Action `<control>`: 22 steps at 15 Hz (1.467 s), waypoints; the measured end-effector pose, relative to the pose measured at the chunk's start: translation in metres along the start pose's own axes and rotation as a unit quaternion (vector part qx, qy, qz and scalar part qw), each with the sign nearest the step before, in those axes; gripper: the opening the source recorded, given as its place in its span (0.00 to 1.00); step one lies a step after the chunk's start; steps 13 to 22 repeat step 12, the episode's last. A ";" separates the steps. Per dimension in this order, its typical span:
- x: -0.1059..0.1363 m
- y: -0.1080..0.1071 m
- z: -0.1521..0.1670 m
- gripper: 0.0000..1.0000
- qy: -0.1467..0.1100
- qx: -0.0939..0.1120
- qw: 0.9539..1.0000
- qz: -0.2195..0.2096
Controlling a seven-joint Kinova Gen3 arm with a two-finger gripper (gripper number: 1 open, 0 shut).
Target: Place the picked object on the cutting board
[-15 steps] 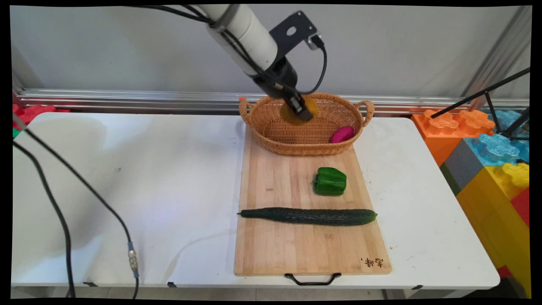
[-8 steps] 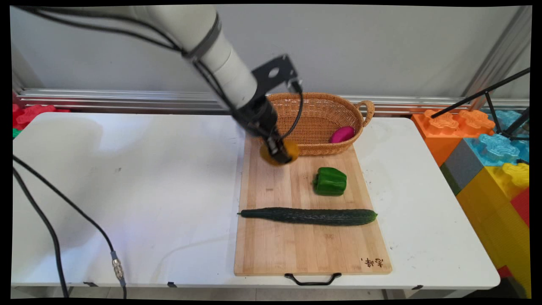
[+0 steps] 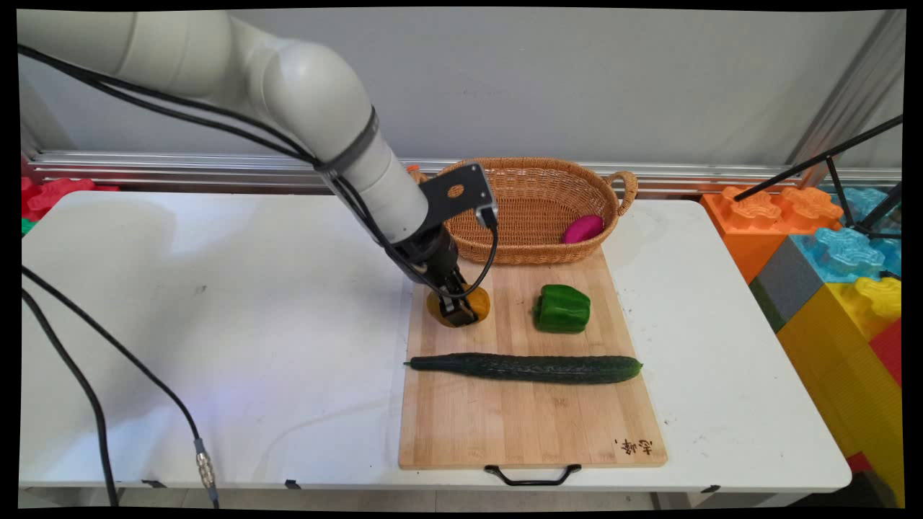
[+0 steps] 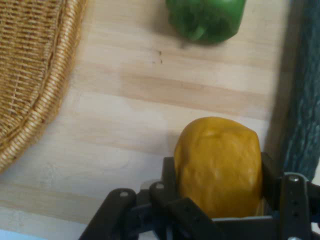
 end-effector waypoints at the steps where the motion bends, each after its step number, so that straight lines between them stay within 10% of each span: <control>1: -0.002 0.000 0.006 0.00 -0.002 0.000 1.000 0.002; 8: -0.007 0.000 0.025 0.00 -0.003 -0.002 1.000 0.012; 9: -0.006 0.000 0.027 1.00 -0.002 -0.002 1.000 0.014; 22: -0.003 -0.001 0.027 1.00 0.001 -0.002 1.000 0.014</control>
